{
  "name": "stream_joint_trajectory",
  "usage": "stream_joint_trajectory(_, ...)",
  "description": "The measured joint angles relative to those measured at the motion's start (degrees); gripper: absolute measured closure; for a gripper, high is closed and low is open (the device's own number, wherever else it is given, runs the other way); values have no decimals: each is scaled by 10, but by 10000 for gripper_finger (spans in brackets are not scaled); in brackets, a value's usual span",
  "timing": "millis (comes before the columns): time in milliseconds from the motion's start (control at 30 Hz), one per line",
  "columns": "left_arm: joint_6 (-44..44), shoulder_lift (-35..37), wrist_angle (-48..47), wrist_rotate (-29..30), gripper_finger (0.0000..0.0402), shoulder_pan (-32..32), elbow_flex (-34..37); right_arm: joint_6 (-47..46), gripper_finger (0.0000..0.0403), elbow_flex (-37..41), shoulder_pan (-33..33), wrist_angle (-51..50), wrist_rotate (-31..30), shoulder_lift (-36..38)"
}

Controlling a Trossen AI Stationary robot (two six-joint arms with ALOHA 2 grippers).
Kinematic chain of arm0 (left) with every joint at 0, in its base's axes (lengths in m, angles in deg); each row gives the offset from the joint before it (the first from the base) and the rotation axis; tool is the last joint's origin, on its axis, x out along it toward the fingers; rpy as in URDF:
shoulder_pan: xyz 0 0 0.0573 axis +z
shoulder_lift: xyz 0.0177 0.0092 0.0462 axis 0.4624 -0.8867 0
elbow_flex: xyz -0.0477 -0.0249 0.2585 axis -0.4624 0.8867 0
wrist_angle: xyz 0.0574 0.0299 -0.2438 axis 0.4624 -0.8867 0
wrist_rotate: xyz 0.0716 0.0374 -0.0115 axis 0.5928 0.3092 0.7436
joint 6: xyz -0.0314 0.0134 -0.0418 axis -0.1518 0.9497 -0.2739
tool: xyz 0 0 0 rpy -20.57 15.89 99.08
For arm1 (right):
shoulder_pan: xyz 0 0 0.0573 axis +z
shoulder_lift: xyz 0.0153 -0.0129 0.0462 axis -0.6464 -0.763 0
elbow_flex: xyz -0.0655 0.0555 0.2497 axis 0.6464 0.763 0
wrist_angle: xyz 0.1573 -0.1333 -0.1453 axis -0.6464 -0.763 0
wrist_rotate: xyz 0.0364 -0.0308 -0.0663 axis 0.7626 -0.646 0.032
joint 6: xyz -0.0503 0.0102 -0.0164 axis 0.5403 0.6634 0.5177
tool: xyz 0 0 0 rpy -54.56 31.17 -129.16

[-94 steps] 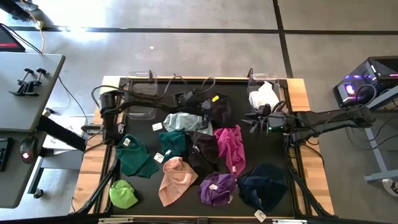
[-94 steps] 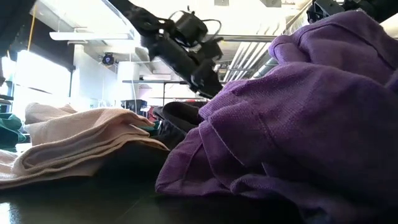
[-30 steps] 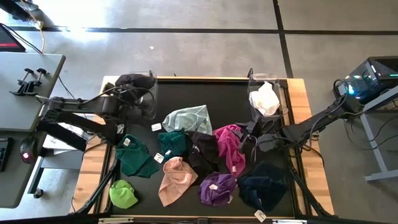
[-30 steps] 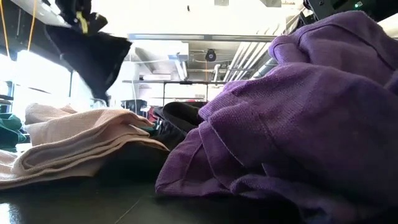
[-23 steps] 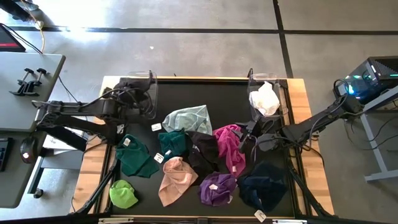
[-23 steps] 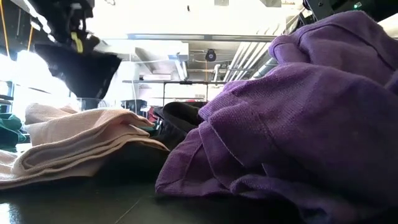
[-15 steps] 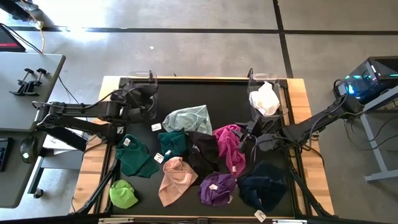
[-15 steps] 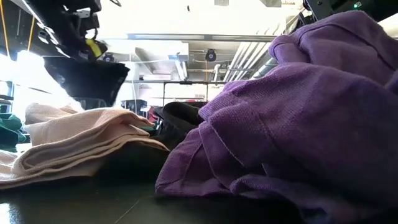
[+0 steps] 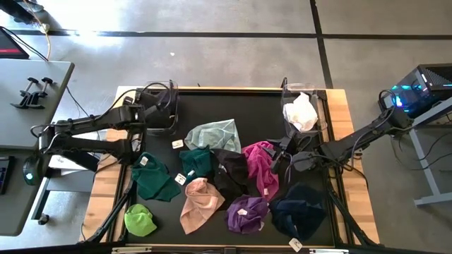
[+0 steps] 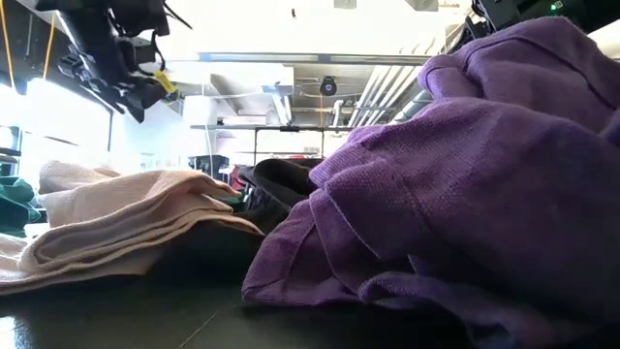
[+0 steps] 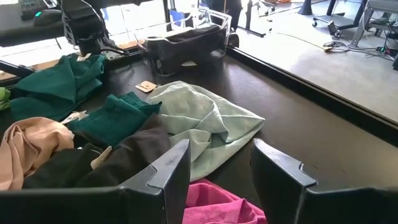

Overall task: Sort towels by color in basket
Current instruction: Put the top black microfiber cloth into the left transparent bin

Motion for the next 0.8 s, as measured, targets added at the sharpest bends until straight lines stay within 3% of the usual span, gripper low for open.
stream_joint_trajectory(167,69,-8,71,-146,229,35,-3,0,244,0,0,0,-1,0)
stream_joint_trajectory(233,107,-23,108,-178,245,57,-3,1,244,0,0,0,-2,0)
stream_joint_trajectory(533,177,-146,195,-187,329,176,-3,-2,244,0,0,-1,2,0)
stream_joint_trajectory(800,192,-246,254,-247,374,242,-3,-2,244,0,0,-1,2,0)
